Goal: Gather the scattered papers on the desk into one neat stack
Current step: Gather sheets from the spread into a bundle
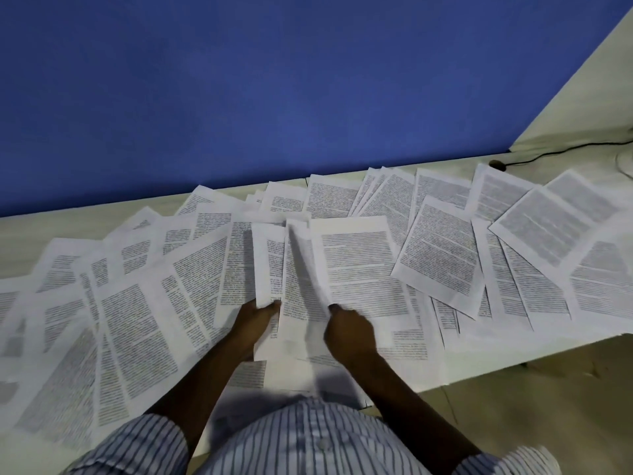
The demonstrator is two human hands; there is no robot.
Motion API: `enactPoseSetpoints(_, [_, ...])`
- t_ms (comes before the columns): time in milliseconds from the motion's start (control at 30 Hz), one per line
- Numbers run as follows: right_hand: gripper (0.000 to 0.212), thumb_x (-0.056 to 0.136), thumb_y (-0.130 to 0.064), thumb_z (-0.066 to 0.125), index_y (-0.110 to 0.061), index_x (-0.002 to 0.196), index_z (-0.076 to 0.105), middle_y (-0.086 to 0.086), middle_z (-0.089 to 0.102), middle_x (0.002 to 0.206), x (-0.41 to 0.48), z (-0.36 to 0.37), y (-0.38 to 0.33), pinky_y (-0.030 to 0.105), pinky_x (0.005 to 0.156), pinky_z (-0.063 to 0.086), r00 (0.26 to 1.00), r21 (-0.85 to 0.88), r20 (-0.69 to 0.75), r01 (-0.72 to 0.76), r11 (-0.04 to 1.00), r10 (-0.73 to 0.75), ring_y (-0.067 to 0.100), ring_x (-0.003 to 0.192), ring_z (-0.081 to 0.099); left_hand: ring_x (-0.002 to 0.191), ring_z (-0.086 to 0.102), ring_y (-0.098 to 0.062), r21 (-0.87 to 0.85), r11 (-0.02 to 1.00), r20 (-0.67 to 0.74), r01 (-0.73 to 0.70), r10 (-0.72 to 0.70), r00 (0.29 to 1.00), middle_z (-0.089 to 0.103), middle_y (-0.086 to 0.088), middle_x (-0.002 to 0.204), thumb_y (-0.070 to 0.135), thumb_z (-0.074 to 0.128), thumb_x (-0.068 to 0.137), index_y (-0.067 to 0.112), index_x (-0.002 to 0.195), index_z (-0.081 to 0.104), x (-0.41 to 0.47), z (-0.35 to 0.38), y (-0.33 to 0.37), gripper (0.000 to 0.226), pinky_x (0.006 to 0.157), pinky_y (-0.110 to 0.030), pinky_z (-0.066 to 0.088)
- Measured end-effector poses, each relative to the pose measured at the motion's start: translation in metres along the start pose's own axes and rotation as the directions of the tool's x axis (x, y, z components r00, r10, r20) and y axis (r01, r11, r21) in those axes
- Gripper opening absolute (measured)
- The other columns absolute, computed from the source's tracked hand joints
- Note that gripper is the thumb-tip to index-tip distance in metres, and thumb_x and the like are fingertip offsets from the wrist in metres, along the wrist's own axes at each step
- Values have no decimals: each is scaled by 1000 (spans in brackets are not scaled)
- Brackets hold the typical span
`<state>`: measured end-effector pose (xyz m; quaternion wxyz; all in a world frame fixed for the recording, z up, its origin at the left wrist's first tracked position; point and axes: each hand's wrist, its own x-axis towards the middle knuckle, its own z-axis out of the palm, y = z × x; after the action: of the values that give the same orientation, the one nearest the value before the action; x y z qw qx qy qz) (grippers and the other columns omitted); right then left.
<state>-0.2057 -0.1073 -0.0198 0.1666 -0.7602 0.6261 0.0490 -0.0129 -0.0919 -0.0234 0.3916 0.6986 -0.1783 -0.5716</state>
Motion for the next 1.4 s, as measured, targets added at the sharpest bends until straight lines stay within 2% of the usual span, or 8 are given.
enactPoseSetpoints(133, [40, 100, -30, 42, -13, 136, 50, 14, 68, 115, -13, 17, -23, 37, 84, 51, 970, 187, 145, 166, 968, -194, 32, 102, 65, 114, 62, -24, -143, 989, 20, 38, -35, 999, 64, -1, 128, 80, 58, 73, 32, 139, 49, 11, 0, -4, 82, 103, -45, 49])
enactPoseSetpoints(367, [18, 96, -29, 62, -14, 96, 73, -3, 72, 96, -17, -1, 5, 14, 77, 46, 993, 732, 12, 70, 677, -116, 0, 81, 63, 105, 67, -27, 251, 964, 3, -82, 84, 996, 70, -10, 118, 8, 77, 83, 4, 120, 67, 3, 0, -9, 39, 94, -33, 51])
enactPoseSetpoints(467, [15, 93, -25, 65, -11, 95, 71, -1, 68, 92, -8, -9, 46, 19, 78, 43, 960, 684, -167, -51, 728, 223, 14, 86, 65, 108, 66, -27, 177, 984, 24, -2, -3, 1000, 69, -9, 121, 4, 77, 82, 6, 123, 66, 5, -11, -10, 42, 102, -42, 50])
enactPoseSetpoints(600, [60, 86, -54, 66, -6, 123, 58, 13, 62, 120, 6, -8, 81, 35, 94, 49, 888, 611, 25, -377, 696, 459, 30, 110, 62, 112, 66, -24, 39, 999, 215, 37, -45, 975, 71, -3, 122, 8, 78, 80, 16, 122, 68, 4, -38, -17, 43, 104, -55, 43])
enactPoseSetpoints(767, [47, 85, -52, 67, -7, 97, 63, 4, 63, 95, 12, -5, 61, 31, 83, 49, 926, 587, 113, -355, 728, 361, 23, 93, 63, 109, 69, -22, -82, 991, 288, 104, -76, 955, 72, -4, 118, 18, 68, 91, 14, 124, 66, -7, -32, -13, 33, 93, -37, 53])
enactPoseSetpoints(1000, [32, 88, -42, 55, -26, 60, 55, -2, 59, 76, 7, 6, 43, 27, 73, 41, 995, 487, 94, -83, 869, 42, 17, 78, 57, 94, 67, -14, 208, 974, 124, -86, 61, 990, 70, -3, 115, 7, 77, 83, 7, 122, 67, -8, -12, -18, 40, 83, -23, 50])
enactPoseSetpoints(1233, [25, 87, -37, 63, -12, 85, 66, -2, 65, 76, -28, 5, 100, 21, 62, 41, 870, 622, -52, -356, 697, 490, 15, 69, 61, 101, 67, -22, -55, 997, 109, 46, -40, 993, 75, 2, 104, -4, 68, 86, 13, 118, 68, -9, -51, -24, 36, 80, -36, 55])
enactPoseSetpoints(1400, [36, 94, -48, 60, -21, 71, 66, -6, 68, 69, -63, 14, 90, 23, 63, 43, 906, 738, 237, -402, 541, 350, 9, 67, 64, 98, 70, -29, -127, 979, 193, 157, -131, 972, 75, -10, 109, 4, 69, 88, 12, 116, 70, -15, -54, -30, 29, 79, -44, 59])
